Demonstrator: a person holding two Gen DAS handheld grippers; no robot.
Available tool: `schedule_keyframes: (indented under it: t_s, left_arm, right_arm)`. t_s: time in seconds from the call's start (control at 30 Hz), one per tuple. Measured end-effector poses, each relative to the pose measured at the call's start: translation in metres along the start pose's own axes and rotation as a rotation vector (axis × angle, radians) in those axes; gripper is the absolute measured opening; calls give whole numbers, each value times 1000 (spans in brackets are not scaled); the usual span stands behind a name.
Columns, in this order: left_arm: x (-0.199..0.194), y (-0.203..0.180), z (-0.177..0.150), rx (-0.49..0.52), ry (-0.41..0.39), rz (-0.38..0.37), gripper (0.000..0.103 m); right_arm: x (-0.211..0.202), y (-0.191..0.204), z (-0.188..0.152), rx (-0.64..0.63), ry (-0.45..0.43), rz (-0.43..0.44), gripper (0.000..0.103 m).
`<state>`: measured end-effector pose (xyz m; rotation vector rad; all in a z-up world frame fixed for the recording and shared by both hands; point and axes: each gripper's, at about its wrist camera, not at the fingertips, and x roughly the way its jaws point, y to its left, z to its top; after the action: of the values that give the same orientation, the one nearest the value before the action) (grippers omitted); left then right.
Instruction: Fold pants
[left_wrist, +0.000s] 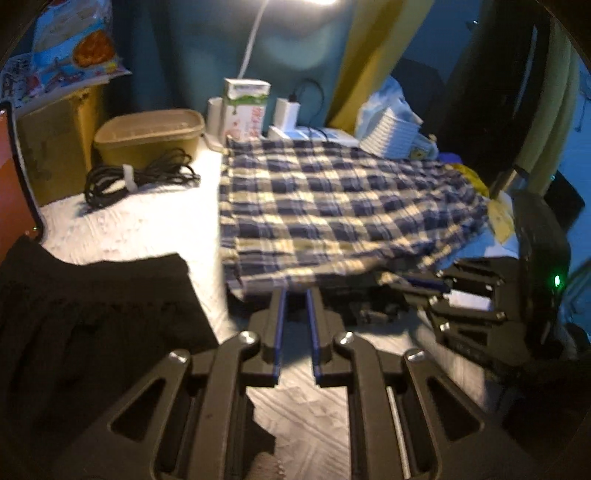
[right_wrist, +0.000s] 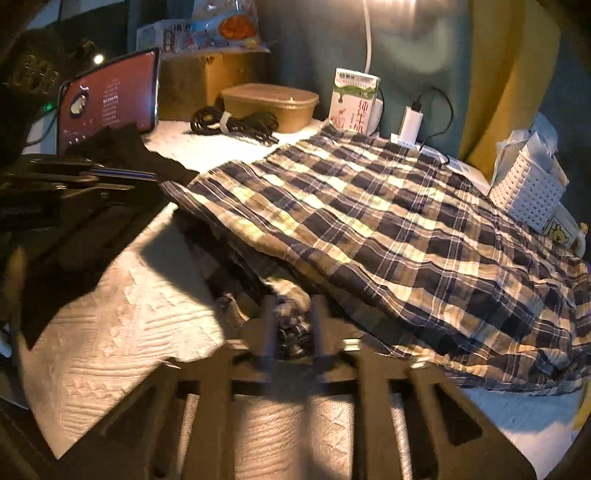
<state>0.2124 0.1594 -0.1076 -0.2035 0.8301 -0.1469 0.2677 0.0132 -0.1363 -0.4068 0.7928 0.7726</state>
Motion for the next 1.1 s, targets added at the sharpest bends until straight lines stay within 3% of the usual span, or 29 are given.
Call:
schedule_keyframes:
  t_s: [0.07, 0.17, 0.27, 0.43, 0.77, 0.93, 1.1]
  left_arm:
    - [6, -2, -3, 18, 22, 1, 12]
    - [16, -1, -3, 19, 34, 60, 12]
    - [14, -1, 3, 15, -5, 84, 12]
    - [10, -4, 14, 26, -43, 78, 12]
    - [20, 2, 14, 23, -13, 129, 12]
    - [48, 8, 8, 30, 119, 163, 12]
    - [37, 11, 8, 4, 116, 137, 13]
  right_arm:
    - [-9, 1, -2, -20, -18, 19, 7]
    - [-19, -3, -6, -16, -21, 39, 6]
    - [-23, -5, -11, -24, -8, 48, 6]
    - [-15, -3, -21, -18, 32, 65, 6]
    - [-32, -9, -23, -59, 17, 79, 6]
    - [-27, -12, -32, -72, 53, 106, 6]
    - [-33, -7, -32, -142, 65, 117, 6]
